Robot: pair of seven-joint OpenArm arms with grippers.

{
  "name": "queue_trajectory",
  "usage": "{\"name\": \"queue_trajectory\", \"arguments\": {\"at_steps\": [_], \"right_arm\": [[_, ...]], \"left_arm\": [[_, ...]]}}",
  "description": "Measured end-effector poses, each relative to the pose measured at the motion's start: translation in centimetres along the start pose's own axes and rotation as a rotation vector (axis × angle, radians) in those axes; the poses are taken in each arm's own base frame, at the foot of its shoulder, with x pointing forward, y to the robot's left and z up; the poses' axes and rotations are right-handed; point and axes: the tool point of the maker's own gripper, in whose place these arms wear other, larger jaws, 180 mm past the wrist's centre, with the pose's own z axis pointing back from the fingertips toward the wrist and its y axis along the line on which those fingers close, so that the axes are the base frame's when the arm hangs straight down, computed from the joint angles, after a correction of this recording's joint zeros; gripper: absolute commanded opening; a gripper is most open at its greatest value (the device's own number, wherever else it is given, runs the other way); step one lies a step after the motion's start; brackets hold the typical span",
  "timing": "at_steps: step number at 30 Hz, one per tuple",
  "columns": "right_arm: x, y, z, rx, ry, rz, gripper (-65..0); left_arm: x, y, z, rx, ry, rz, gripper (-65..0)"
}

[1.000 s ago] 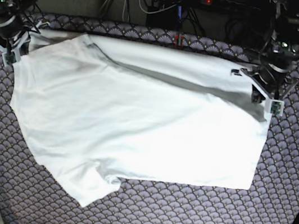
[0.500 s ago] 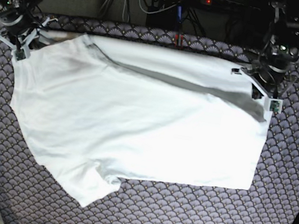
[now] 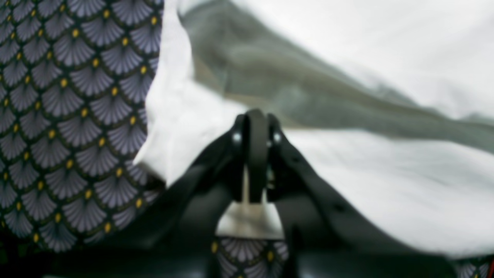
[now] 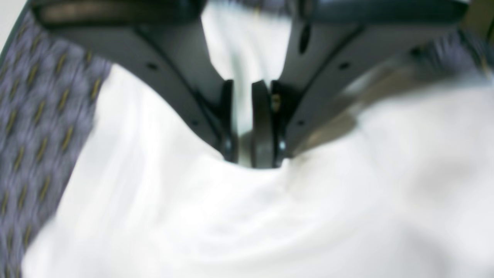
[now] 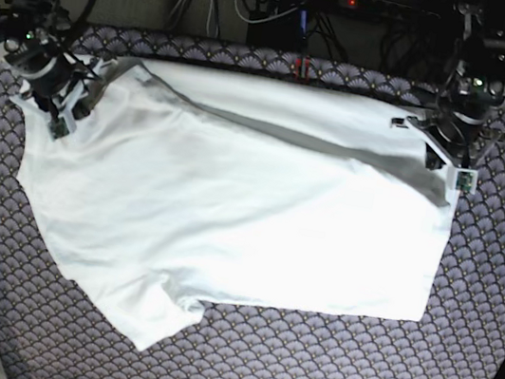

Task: Fold the T-shirt properly
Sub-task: 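Release the edge and move both grippers onto the shirt's shoulder corners, then slide the right gripper along the shirt's shoulder edge, smoothing it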

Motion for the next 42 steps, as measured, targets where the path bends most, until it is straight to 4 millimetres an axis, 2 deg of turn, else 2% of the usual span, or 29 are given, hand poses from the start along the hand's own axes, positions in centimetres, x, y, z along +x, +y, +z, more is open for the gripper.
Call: {"name": "queue_trajectory", "arguments": {"at_steps": [4,7,10,13,16,18,21,25,28,35,38,42], "right_arm": [[4.1,-2.3,-0.4,-0.05,-0.067,0.014,-59.6],[6.8,-4.7,0.3,-0.113,-0.075,0.033,-59.7],[7.8,-6.1,1.3,-0.152,-0.062,0.068,-59.8],[5.3,-6.2,2.0,-0.16,0.019,0.094,-59.7],[0.9,-3.8,2.5,-0.108,0.117,0.108,-59.6],[-1.2,-2.5,3.5,-0.095,0.166,0.127,-59.5],[-0.8,-1.2,4.6,-0.088,0.135,0.142,-59.4],[-1.7,0.8,4.6,-0.045,0.14,0.114,-59.4],[-2.6,1.5,4.4,-0.034,0.163,0.09,-59.5],[-3.1,3.3,3.8,0.003,0.162,0.044,-59.5],[-4.1,4.3,3.3,0.03,0.191,0.022,-59.5],[-3.5,6.2,2.6,0.083,0.181,0.051,-59.5]], "left_arm": [[-0.2,-0.1,0.1,-0.004,0.005,0.003,-64.6],[-0.3,-0.2,0.1,-0.005,0.007,0.004,-64.6],[-0.6,-0.2,0.1,-0.005,0.012,0.004,-64.6],[-0.9,-0.5,0.2,-0.004,0.017,0.015,-64.6],[-0.9,-1.0,0.1,-0.019,0.016,0.02,-64.6],[-0.8,-1.0,0.1,-0.017,0.015,0.023,-64.6],[-0.6,-0.9,0.1,-0.015,0.011,0.021,-64.6],[-0.5,-0.8,0.0,-0.013,0.008,0.019,-64.6],[-0.5,-0.7,0.1,-0.01,0.009,0.018,-64.6],[-0.6,-0.6,0.1,-0.01,0.011,0.018,-64.6],[-0.7,-0.6,0.1,-0.009,0.014,0.017,-64.6],[-0.8,-0.6,0.2,-0.009,0.016,0.018,-64.6]]}}
